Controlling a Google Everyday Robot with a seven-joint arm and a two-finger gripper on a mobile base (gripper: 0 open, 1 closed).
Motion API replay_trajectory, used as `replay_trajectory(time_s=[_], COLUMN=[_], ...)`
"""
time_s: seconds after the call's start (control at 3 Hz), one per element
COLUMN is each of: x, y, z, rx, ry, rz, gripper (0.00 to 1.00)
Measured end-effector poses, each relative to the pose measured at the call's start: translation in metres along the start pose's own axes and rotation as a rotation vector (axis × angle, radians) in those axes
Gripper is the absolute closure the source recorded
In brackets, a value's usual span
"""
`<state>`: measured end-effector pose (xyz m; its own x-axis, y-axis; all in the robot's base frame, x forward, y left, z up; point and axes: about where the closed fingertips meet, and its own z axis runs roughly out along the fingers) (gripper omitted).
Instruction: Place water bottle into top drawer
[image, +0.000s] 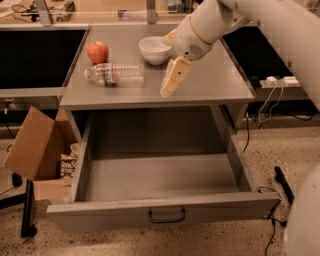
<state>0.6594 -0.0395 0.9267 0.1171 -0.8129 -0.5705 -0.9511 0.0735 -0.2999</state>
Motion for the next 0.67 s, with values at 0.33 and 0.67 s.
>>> replay_trajectory(time_s=[0.33, 0.67], x=[-0.005, -0.014], y=[-0.025, -0.038], z=[0.034, 0.063], rx=[-0.005, -0.034], ry=[-0.053, -0.093], rz=[0.029, 0.034], gripper=[0.00, 0.00])
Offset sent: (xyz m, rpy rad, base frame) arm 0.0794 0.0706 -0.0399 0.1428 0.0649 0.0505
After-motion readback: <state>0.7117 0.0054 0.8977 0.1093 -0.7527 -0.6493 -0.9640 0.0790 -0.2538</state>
